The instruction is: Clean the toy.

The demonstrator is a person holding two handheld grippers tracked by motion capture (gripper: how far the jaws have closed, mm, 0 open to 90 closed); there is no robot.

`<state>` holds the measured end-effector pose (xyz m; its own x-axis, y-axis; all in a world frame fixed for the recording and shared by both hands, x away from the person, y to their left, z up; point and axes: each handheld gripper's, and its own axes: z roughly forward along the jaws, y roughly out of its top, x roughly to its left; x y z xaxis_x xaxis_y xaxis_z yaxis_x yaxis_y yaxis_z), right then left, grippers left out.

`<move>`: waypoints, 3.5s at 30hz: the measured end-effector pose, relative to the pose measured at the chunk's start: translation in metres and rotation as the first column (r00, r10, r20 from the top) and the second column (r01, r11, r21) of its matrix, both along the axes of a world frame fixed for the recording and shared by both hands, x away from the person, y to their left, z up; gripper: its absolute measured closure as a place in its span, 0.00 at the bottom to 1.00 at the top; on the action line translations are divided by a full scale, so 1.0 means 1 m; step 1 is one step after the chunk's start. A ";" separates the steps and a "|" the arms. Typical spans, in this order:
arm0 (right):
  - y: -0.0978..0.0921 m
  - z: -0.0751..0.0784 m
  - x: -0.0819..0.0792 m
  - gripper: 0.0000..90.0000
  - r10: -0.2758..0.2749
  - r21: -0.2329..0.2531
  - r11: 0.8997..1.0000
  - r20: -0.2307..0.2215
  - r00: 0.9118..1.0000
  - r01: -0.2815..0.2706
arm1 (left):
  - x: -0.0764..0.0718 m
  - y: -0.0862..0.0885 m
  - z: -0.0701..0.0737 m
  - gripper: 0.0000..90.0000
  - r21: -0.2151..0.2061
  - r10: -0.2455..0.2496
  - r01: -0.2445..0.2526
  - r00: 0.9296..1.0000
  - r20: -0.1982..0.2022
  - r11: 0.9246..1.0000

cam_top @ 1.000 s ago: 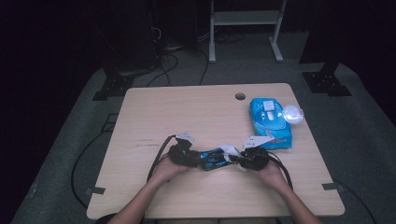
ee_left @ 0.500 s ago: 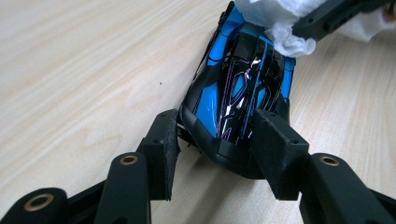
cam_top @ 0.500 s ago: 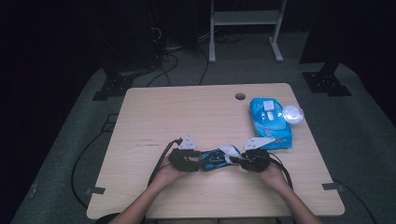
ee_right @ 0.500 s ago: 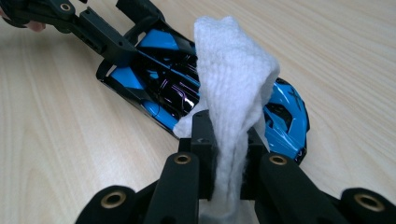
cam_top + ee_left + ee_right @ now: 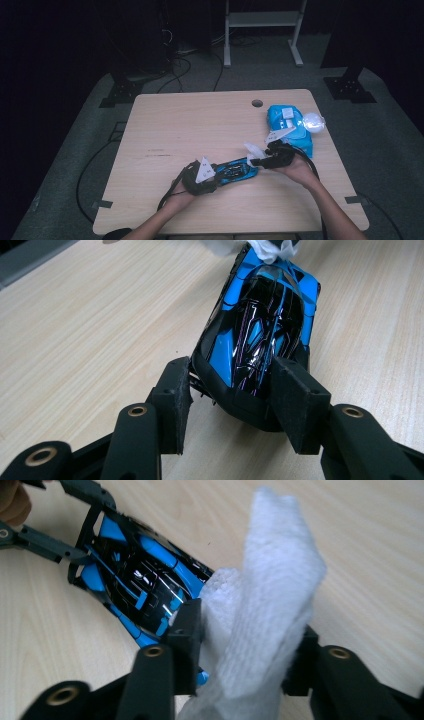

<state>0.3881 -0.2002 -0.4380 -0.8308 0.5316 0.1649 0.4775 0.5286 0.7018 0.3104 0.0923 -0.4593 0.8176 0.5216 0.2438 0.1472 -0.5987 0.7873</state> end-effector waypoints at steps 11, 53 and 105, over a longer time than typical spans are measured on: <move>0.010 -0.007 0.022 0.50 0.134 -0.012 0.991 -0.085 0.987 -0.135 | -0.006 0.001 -0.002 0.56 0.012 -0.014 0.013 0.998 0.056 1.000; -0.002 -0.003 -0.057 0.65 0.126 -0.098 0.990 0.323 0.938 -0.099 | 0.033 -0.007 -0.004 0.51 -0.108 -0.293 0.275 0.929 -0.224 0.955; 0.048 0.014 -0.035 0.84 0.007 0.050 0.999 0.243 0.970 -0.020 | 0.047 0.007 -0.006 0.64 -0.239 -0.202 0.142 0.948 -0.248 0.961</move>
